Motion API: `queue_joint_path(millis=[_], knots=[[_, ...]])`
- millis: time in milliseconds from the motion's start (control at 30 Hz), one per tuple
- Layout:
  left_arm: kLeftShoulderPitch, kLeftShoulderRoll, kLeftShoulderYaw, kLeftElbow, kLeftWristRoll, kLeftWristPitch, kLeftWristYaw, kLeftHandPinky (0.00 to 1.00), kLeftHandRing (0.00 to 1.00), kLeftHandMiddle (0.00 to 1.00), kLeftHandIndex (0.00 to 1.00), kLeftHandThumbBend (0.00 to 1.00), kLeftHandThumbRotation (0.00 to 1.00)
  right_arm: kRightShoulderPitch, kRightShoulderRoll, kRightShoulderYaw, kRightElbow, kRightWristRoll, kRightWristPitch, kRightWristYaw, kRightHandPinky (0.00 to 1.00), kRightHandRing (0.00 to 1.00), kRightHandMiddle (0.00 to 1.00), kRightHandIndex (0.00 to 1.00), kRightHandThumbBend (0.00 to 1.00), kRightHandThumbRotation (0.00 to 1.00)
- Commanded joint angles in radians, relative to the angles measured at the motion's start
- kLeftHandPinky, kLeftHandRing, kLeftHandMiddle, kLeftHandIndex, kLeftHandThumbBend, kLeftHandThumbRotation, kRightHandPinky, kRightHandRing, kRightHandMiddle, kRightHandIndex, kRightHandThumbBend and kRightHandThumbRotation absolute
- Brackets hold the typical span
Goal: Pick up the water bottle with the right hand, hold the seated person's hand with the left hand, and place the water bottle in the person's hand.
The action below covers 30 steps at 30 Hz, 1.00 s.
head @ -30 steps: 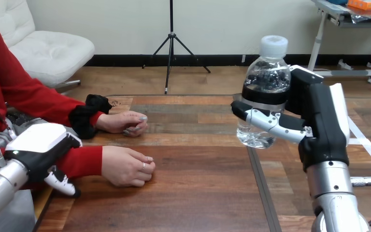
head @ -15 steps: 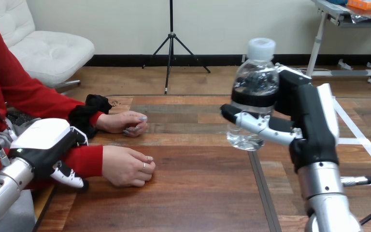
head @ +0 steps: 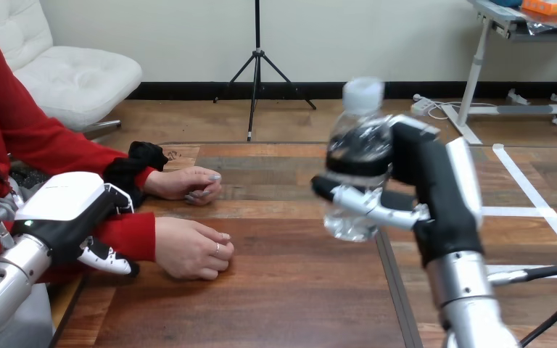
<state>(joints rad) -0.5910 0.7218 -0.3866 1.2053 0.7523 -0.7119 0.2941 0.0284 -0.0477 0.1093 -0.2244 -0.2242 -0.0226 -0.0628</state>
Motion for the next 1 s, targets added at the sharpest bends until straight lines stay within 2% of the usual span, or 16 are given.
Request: queue_joint_path(millis=[0,400,967], knots=[[-0.055,-0.021,0.017,-0.017,-0.04,-0.034,0.028,0.26,0.33,0.41,0.43,0.81,0.22,-0.051,0.018,0.015,0.027,-0.014,-0.05,-0.023,0.26,0.35,0.49,0.51,0.8,0.0],[-0.04,-0.032,0.02,-0.028,-0.066,-0.07,0.035,0.24,0.31,0.4,0.42,0.81,0.22,-0.061,0.04,0.045,0.112,-0.022,-0.093,-0.043,0.3,0.42,0.52,0.52,0.78,0.0],[-0.029,-0.035,0.026,-0.043,-0.079,-0.096,0.044,0.22,0.3,0.38,0.4,0.81,0.17,-0.059,0.049,0.066,0.155,-0.027,-0.13,-0.058,0.28,0.39,0.52,0.53,0.75,0.0]])
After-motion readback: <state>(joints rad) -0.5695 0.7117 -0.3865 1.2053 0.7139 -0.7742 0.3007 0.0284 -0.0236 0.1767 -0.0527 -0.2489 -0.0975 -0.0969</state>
